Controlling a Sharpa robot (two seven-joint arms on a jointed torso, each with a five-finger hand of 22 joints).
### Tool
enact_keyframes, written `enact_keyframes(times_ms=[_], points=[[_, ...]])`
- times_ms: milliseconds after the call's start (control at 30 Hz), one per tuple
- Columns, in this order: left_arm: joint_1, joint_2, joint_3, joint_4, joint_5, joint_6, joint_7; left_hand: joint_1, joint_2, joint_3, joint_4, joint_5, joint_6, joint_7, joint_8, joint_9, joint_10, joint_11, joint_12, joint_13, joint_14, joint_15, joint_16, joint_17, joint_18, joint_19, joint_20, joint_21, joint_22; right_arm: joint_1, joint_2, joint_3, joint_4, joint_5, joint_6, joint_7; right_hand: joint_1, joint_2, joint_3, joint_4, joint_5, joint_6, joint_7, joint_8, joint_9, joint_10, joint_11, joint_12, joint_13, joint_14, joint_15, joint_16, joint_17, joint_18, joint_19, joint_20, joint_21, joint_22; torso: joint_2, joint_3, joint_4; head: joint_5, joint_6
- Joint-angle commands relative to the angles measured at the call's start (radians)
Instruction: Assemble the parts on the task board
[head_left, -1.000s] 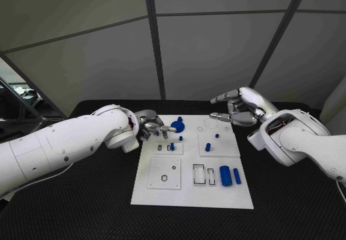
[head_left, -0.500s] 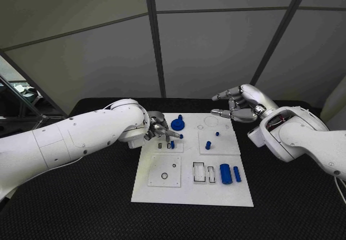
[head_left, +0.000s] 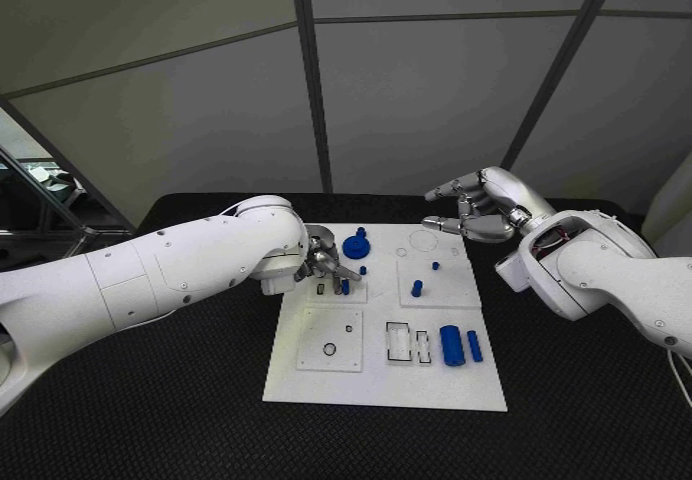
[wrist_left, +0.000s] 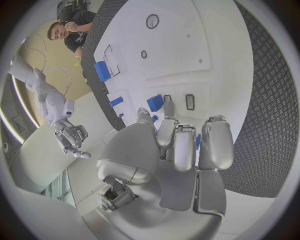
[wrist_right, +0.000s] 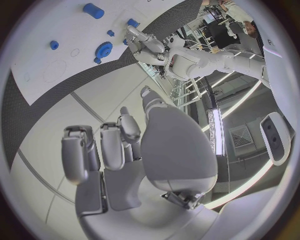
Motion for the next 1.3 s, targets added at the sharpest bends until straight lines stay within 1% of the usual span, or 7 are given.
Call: enact_keyframes(times_ms=[33,367,433,500,900,1167,1300], points=[[0.002,0.004,0.000,0.001,-0.013,0.028,-0.016,0.008,0.002,0.003,0.002,0.009,0.001,-0.005,-0.002,0.007,0.009,-0.002,0.004,0.023,0.073,0.005,0.005,0.129,0.001,0.009,-0.001,0.007,0.004,0.002,0.003,0.001,-0.002,0.003,0.013,-0.004,0.011,0.003,0.006,0.002,0.005,0.004,0.000,0.001,0.001,-0.004,0.000,-0.006,-0.001,0.042,-0.004,-0.004,-0.001,0.000,0.069,0.000,-0.005,0.209,0.000,-0.0010,0.0007,0.000,-0.002],[0.002,0.008,0.000,0.007,-0.014,0.014,-0.012,0.017,0.002,0.009,-0.002,0.027,0.008,-0.011,0.009,0.057,0.022,-0.007,0.020,0.046,0.077,0.001,0.014,0.142,-0.002,0.017,-0.004,0.020,0.027,0.002,0.011,0.001,-0.014,0.003,0.019,-0.007,0.011,0.004,0.006,0.002,0.005,0.005,0.000,0.001,0.001,-0.004,0.000,-0.007,-0.002,0.041,-0.004,-0.005,-0.001,0.001,0.069,0.000,-0.006,0.207,0.000,-0.0006,0.0007,0.003,-0.008],[0.002,0.007,-0.001,0.008,-0.014,0.012,-0.011,0.018,0.001,0.009,-0.001,0.068,0.005,-0.013,0.013,0.082,0.024,-0.008,0.021,0.052,0.077,-0.001,0.015,0.144,-0.003,0.017,-0.005,0.022,0.032,0.002,0.012,0.001,-0.015,0.003,0.020,-0.008,0.011,0.004,0.006,0.002,0.005,0.005,0.000,0.001,0.001,-0.004,0.000,-0.007,-0.002,0.041,-0.004,-0.005,-0.001,0.001,0.069,0.000,-0.006,0.207,-0.001,-0.0007,0.0008,0.004,-0.009],[0.002,0.005,-0.001,0.009,-0.014,0.011,-0.011,0.022,0.000,0.009,-0.002,0.085,0.004,-0.014,0.014,0.098,0.026,-0.010,0.022,0.056,0.077,-0.001,0.016,0.146,-0.004,0.018,-0.006,0.024,0.036,0.002,0.013,0.001,-0.017,0.003,0.022,-0.009,0.011,0.005,0.007,0.002,0.006,0.006,0.000,0.001,0.001,-0.004,-0.001,-0.006,-0.002,0.041,-0.004,-0.005,-0.001,0.001,0.069,-0.001,-0.006,0.207,-0.001,-0.0006,0.0013,0.004,-0.009],[0.002,0.004,-0.001,0.017,-0.013,0.015,-0.010,0.061,0.010,0.029,-0.024,0.116,0.006,-0.026,0.034,0.181,0.031,-0.019,0.019,0.068,0.078,-0.008,0.018,0.151,-0.005,0.019,-0.012,0.029,0.048,0.002,0.020,0.001,-0.028,0.003,0.036,-0.016,0.010,0.006,0.007,0.002,0.006,0.007,0.000,0.002,0.001,-0.004,-0.001,-0.007,-0.002,0.041,-0.004,-0.006,-0.002,0.001,0.068,-0.001,-0.008,0.206,0.000,-0.0007,0.0004,0.004,-0.012],[0.002,0.002,0.000,0.022,-0.013,0.013,-0.010,0.125,0.025,0.059,-0.067,0.238,-0.006,-0.035,0.026,0.228,0.032,-0.027,0.013,0.074,0.079,-0.015,0.019,0.154,-0.006,0.020,-0.019,0.031,0.056,0.002,0.023,0.001,-0.035,0.003,0.047,-0.017,0.010,0.006,0.007,0.002,0.006,0.007,0.000,0.002,0.001,-0.004,-0.001,-0.007,-0.002,0.041,-0.004,-0.006,-0.003,0.001,0.067,-0.001,-0.009,0.205,0.000,-0.0003,0.0007,0.006,-0.015],[0.002,-0.001,0.000,0.026,-0.010,0.009,-0.006,0.165,0.025,0.078,-0.094,0.336,-0.012,-0.038,0.011,0.246,0.032,-0.030,0.008,0.076,0.079,-0.018,0.019,0.155,-0.006,0.020,-0.022,0.032,0.060,0.002,0.024,0.001,-0.039,0.003,0.051,-0.018,0.010,0.007,0.008,0.002,0.006,0.008,0.000,0.002,0.001,-0.004,-0.001,-0.007,-0.002,0.041,-0.004,-0.006,-0.003,0.002,0.067,-0.001,-0.009,0.204,0.000,-0.0005,0.0007,0.006,-0.016]])
